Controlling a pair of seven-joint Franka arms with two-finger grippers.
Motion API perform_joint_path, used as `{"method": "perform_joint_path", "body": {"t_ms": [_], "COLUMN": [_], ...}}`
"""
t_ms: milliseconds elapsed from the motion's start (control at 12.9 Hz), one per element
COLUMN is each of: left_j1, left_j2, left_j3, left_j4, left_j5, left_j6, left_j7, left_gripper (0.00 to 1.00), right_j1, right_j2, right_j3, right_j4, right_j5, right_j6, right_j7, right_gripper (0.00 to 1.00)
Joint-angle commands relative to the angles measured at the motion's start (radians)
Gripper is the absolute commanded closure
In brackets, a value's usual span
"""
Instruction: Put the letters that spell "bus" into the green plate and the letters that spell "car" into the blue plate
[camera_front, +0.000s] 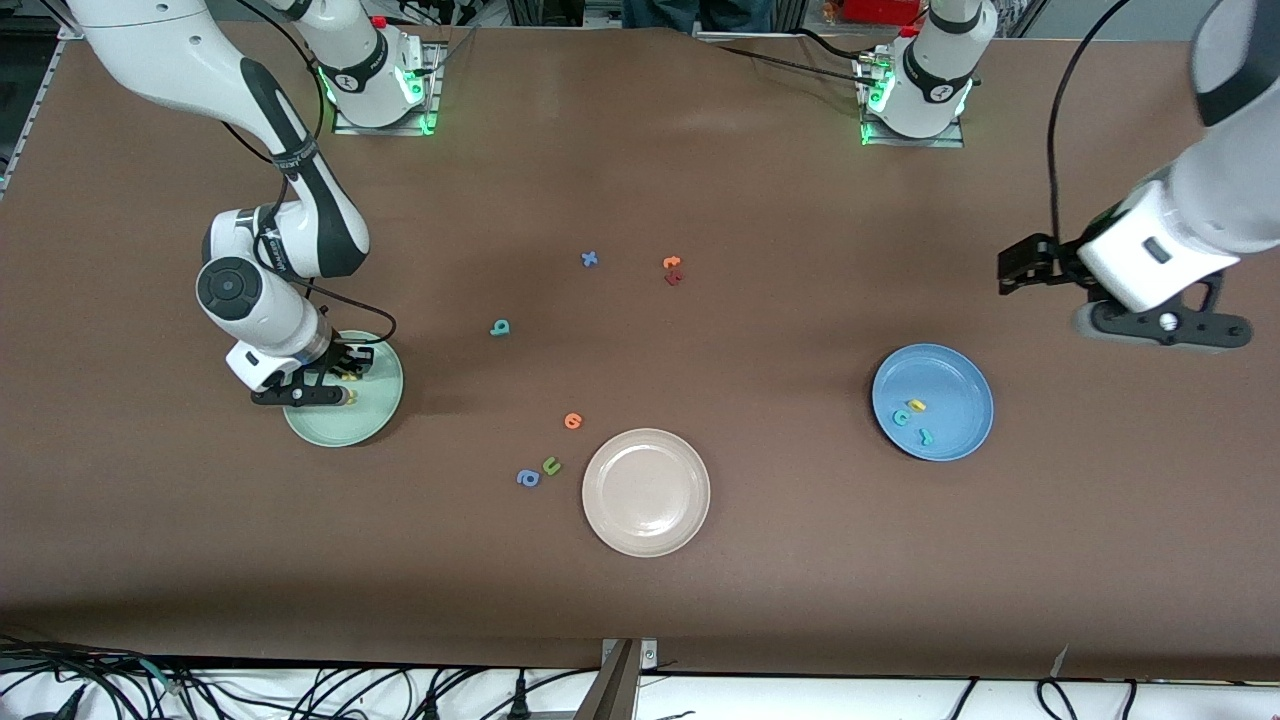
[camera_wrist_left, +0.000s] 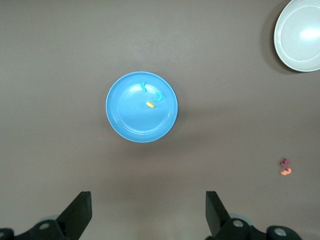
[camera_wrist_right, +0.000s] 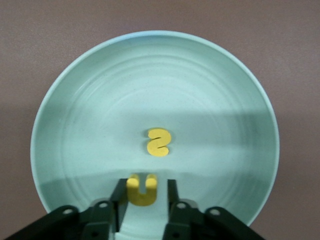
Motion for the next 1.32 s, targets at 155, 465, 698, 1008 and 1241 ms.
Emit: {"method": "perform_joint_path", "body": {"t_ms": [155, 465, 698, 1008, 1241], "left_j1": [0.004, -0.001, -0.015, -0.021, -0.240], "left_j2": [-0.273, -0.332, -0.327, -0.315, -0.332], "left_j3": [-0.002, 0.041, 0.043, 0.050, 0.228], "left_j4": [-0.319, -0.378, -0.363, -0.346, -0.352], "left_j5": [-0.030, -0.045, -0.051, -0.047, -0.027], "left_j6": [0.073, 0.145, 0.121, 0.095, 0.091], "left_j7": [0.015, 0.007, 0.009, 0.027, 0.020], "left_gripper": [0.00, 0.00, 0.00, 0.00, 0.00], "right_j1": [-0.003, -0.001, 0.020, 0.052, 0.066], "right_j2": [-0.012, -0.035, -0.039, -0.026, -0.017], "right_j3": [0.001, 0.071, 0.203, 0.265, 0.277], "right_j4": [-0.012, -0.015, -0.005, 0.004, 0.005], "right_j5": [0.018, 0.084, 0.071, -0.001, 0.005], "right_j6": [0.009, -0.012, -0.008, -0.004, 0.008], "right_j7": [-0.009, 0.194, 0.611, 0.701, 1.035], "right_gripper": [0.32, 0.00, 0.00, 0.00, 0.01]}}
